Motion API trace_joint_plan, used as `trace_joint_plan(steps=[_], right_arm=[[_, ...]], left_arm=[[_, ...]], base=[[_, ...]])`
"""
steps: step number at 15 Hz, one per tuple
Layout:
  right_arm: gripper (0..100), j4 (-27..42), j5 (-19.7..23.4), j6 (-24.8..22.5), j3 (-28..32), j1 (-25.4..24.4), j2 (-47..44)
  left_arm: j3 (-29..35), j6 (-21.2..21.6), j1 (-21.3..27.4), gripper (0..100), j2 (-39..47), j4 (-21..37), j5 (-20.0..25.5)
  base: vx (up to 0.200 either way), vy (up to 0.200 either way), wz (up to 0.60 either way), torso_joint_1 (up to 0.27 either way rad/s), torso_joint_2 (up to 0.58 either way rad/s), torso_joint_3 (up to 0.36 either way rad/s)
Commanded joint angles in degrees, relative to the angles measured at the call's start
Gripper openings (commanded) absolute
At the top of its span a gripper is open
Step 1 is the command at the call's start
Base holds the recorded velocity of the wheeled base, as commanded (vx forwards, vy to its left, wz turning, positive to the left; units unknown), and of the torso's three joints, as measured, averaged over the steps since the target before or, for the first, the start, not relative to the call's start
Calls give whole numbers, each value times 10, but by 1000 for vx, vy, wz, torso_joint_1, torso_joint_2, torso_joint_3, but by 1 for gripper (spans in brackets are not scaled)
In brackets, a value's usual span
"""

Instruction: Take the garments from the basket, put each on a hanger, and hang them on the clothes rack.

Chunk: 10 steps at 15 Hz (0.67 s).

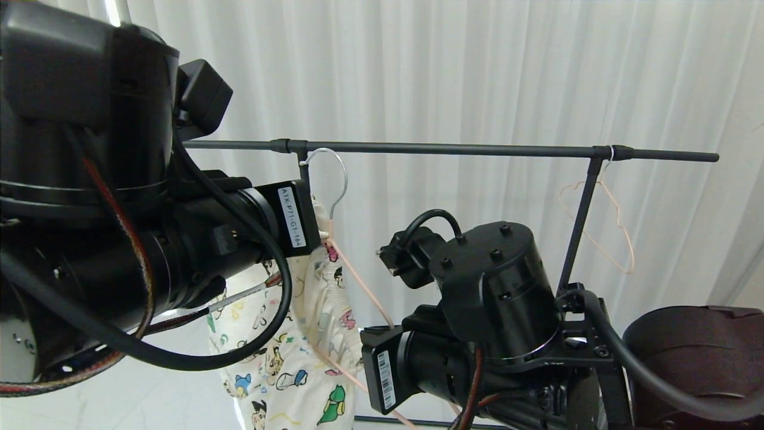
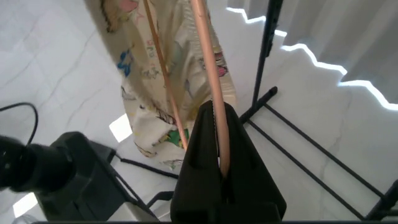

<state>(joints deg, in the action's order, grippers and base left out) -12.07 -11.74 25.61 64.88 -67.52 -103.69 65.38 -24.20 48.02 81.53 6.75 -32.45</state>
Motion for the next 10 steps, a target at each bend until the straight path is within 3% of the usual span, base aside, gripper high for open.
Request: trace_joint_plan(steps=[1,3,5,6,10], right_arm=[[0,-1,-9,6,0,-1,2],[0,-25,-53,8,-5,-9,2],[0,-59,-64,6,-12,-17,2],[0,-81,-66,3,-19,-18,2],[0,-151,-103,-3,-52,-17,0]], left_arm=[[-7,-1,1,0,-4,0,-3],[-6,-1,0,0,-3,-2,-10],[-6,-1,0,0,-4,-5,-10],[-7,-1,1,100,-4,-10,-10],[-8,4,-1,100,-10,-17,-18]], base=[[0,0,0,0,0,0],[0,0,0,0,0,0],[0,0,0,0,0,0],[0,0,0,0,0,0],[0,0,0,0,0,0]])
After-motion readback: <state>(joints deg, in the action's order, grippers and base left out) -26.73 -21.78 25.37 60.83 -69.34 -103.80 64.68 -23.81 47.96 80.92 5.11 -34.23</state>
